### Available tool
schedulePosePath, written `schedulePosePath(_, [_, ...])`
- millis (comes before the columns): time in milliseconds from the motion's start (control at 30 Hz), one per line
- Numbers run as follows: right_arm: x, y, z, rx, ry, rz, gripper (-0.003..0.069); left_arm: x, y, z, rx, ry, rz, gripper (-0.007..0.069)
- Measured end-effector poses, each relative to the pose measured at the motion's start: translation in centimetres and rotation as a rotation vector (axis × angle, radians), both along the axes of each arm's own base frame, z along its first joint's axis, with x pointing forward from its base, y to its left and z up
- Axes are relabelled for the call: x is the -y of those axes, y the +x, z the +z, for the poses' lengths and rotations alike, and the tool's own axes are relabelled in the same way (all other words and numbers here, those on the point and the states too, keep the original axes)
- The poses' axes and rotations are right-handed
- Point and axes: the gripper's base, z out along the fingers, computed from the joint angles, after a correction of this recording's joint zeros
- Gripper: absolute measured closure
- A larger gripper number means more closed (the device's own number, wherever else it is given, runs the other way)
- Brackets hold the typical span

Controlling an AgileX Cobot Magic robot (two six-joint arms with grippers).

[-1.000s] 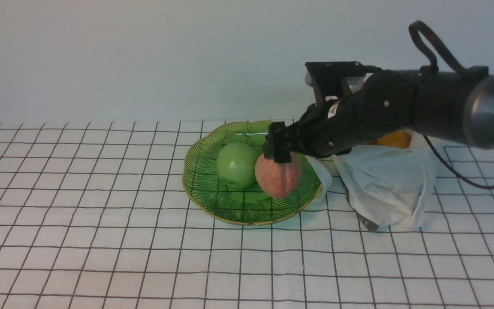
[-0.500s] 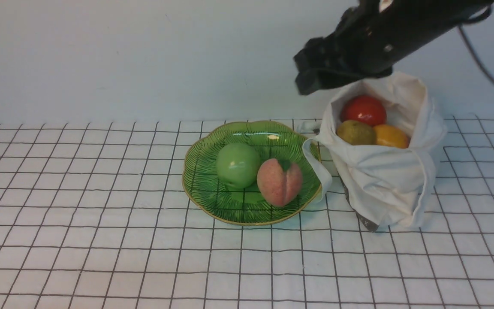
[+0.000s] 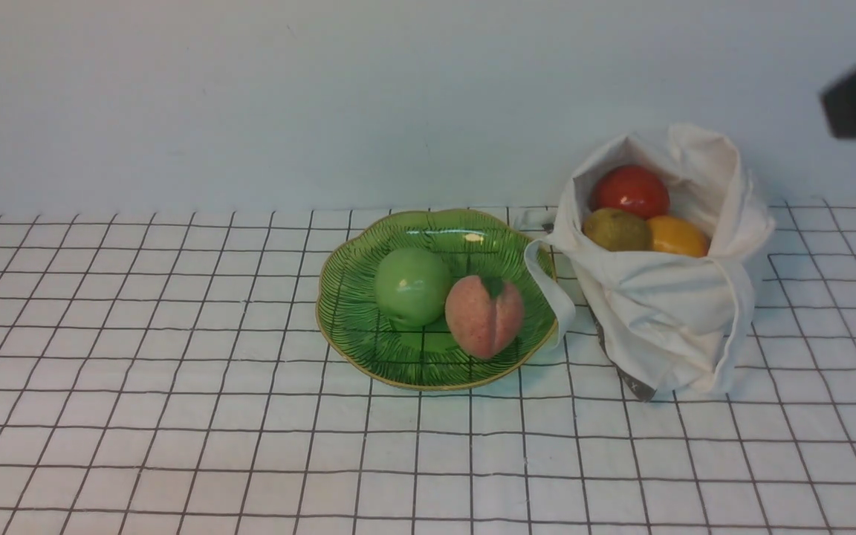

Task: Take the fruit out of the bag on the white checkered tablecloth and place them on the plate.

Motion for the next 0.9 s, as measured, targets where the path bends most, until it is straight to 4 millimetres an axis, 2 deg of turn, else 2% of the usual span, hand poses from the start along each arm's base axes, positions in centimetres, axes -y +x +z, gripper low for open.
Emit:
schedulePosePath(133, [1.9,-3.6,-4.1,0.130,0.101,-0.039,0.0673,0.0,0.0,0.0,0.000,0.000,0.000,0.0632])
schedulePosePath(200, [2.1,-4.2,-6.2,0.203,0.146,-0.037,0.0673,0.0,0.0,0.0,0.000,0.000,0.000,0.0632])
schedulePosePath(233, [2.1,-4.3,-8.0,0.247,0.176,-0.036,0.0673,0.0,0.0,0.0,0.000,0.000,0.000,0.0632])
schedulePosePath(367, [2.1,-4.6,-13.0,0.395,0.258,-0.018,0.0673,0.0,0.0,0.0,0.000,0.000,0.000,0.0632])
schedulePosePath(467, [2.1,-4.7,-14.9,0.456,0.292,-0.010,0.0673,0.0,0.0,0.0,0.000,0.000,0.000,0.0632])
schedulePosePath(600, [2.0,-4.7,-16.0,0.501,0.317,-0.004,0.0673,0.0,0.0,0.0,0.000,0.000,0.000,0.0632])
schedulePosePath(900, [2.1,-4.8,-16.7,0.472,0.302,-0.006,0.0673,0.0,0.0,0.0,0.000,0.000,0.000,0.0632])
